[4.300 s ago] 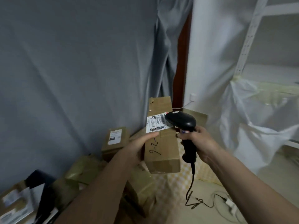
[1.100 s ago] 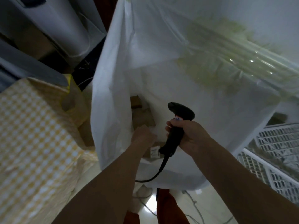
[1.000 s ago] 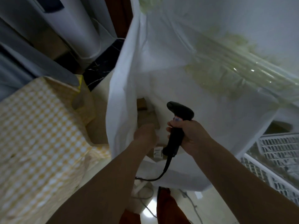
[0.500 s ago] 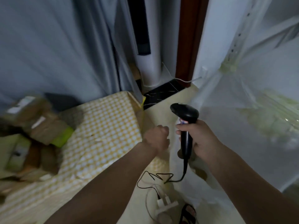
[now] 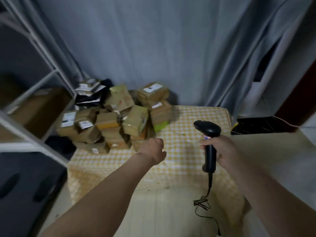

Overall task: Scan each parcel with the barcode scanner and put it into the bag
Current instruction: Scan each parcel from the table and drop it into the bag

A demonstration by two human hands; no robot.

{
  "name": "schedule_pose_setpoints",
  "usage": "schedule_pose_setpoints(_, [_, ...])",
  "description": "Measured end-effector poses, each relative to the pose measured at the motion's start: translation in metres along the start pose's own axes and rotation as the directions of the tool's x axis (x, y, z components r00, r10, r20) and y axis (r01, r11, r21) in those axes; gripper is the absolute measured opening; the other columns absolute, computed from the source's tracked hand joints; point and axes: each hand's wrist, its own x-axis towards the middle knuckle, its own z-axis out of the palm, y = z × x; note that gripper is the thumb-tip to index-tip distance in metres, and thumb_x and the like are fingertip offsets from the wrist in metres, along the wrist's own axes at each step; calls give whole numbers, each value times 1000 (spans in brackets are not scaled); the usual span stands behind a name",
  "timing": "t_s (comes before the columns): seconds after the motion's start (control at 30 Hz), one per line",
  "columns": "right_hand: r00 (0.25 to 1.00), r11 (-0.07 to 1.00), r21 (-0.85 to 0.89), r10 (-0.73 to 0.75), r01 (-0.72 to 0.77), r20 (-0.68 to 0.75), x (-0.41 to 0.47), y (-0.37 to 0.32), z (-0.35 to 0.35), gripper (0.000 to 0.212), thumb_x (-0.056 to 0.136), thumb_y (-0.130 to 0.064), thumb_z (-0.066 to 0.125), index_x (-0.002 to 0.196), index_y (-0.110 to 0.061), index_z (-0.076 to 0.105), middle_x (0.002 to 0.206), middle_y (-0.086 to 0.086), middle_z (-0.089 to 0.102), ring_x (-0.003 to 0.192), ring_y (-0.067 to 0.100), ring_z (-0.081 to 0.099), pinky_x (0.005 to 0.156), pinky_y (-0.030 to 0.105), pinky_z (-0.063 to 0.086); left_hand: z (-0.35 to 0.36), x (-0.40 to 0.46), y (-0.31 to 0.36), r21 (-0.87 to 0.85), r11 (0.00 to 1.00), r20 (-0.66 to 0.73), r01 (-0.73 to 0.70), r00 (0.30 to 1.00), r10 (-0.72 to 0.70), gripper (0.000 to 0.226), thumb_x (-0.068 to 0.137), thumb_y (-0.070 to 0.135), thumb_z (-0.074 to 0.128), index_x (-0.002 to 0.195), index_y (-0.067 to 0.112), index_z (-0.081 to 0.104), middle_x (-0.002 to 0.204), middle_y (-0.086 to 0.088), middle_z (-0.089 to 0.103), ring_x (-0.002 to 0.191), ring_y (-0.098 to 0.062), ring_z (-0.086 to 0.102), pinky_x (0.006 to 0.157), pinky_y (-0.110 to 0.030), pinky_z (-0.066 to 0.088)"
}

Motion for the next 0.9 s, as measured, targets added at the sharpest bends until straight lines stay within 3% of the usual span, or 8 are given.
schedule_pose_setpoints(0.3, [994,993,-118,17,-3,111,5,-6,148,16,80,4,66,93,-4,61,90,14,62,90,27,61,86,41,46,-7,-51,-146,-132,972,-12,197,980,-200,35,93,38,56,121,17,61,124,-4,62,114,-25,58,91,-33,49])
schedule_pose_setpoints(0.4, [992,987,-160,29,-9,124,10,-13,178,10,80,5,65,83,-3,61,89,16,60,91,30,60,93,46,46,-6,-54,-171,-181,957,-20,225,972,-232,37,93,37,56,124,16,60,127,-5,60,117,-25,56,91,-33,47])
schedule_pose_setpoints(0.5, [990,991,-134,21,-2,142,20,-19,200,15,80,5,65,93,-1,61,87,14,61,86,27,62,84,41,48,-5,-51,-189,-197,952,-16,233,970,-241,39,94,36,55,128,17,57,131,-5,57,119,-25,54,92,-32,46])
schedule_pose_setpoints(0.7, [984,994,-99,57,-40,170,57,-38,232,13,82,6,65,88,-3,59,91,14,61,76,22,61,72,34,48,-19,-11,-216,-205,946,-4,253,966,-259,39,94,38,56,127,17,58,130,-4,58,118,-23,54,92,-31,46])
schedule_pose_setpoints(0.8, [986,997,-62,52,-43,158,86,-59,238,13,83,7,63,87,-4,58,87,11,61,76,20,61,79,36,47,-39,30,-220,-200,950,-17,240,969,-248,36,93,39,57,119,15,62,121,-7,62,111,-26,59,90,-36,51])
schedule_pose_setpoints(0.9, [991,999,-19,48,-46,129,120,-83,238,19,82,8,63,98,-1,58,90,12,60,78,22,61,79,35,47,-59,83,-220,-200,954,-6,224,973,-230,33,91,33,59,118,15,61,121,-8,61,109,-27,59,90,-38,51])
